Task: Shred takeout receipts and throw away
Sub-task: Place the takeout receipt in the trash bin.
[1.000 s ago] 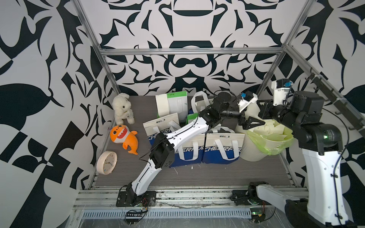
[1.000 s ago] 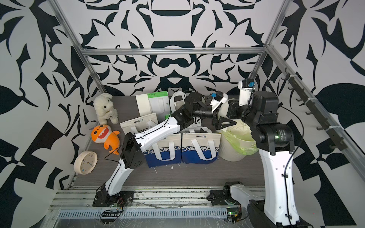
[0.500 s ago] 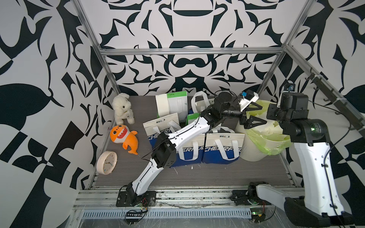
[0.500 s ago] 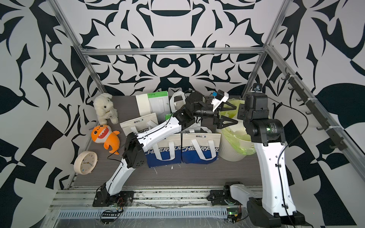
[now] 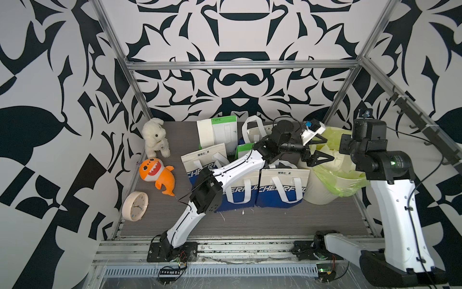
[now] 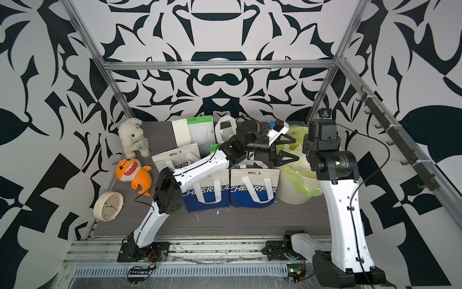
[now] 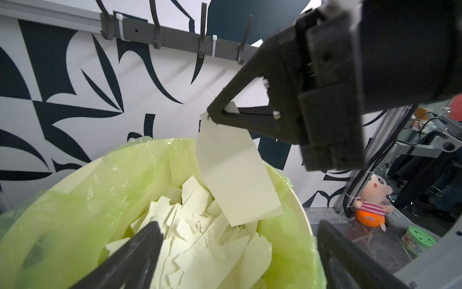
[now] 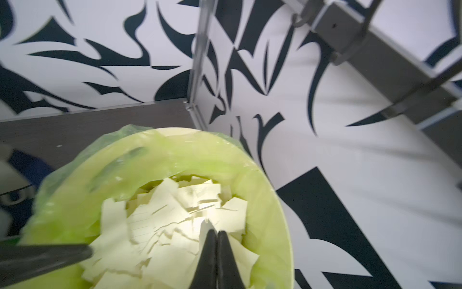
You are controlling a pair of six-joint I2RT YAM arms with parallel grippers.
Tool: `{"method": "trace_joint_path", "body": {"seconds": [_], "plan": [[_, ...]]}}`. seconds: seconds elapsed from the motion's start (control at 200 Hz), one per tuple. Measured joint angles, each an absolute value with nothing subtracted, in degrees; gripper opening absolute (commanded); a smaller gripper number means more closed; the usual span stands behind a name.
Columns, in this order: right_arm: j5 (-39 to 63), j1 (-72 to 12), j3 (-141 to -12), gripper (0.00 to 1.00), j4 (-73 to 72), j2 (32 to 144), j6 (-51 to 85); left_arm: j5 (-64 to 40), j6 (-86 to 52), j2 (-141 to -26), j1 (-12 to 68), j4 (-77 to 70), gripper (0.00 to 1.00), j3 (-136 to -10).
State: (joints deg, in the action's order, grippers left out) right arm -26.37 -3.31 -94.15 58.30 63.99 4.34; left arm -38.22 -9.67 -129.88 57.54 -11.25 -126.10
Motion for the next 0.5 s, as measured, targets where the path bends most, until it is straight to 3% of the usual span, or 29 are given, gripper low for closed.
{"method": "trace_joint_path", "body": {"seconds": [0.23,0.5], "plan": [[-8.23,-3.31,-98.19,0.0,58.35,59.24,4.4,-36.88,-6.98,-120.4,56.03,-9.89,1.0,-115.85],[13.02,-3.11,-98.21,0.0,53.87,54.13,5.87,-41.04,-10.5,-102.74,50.46,-19.0,0.99,-97.84]]}}
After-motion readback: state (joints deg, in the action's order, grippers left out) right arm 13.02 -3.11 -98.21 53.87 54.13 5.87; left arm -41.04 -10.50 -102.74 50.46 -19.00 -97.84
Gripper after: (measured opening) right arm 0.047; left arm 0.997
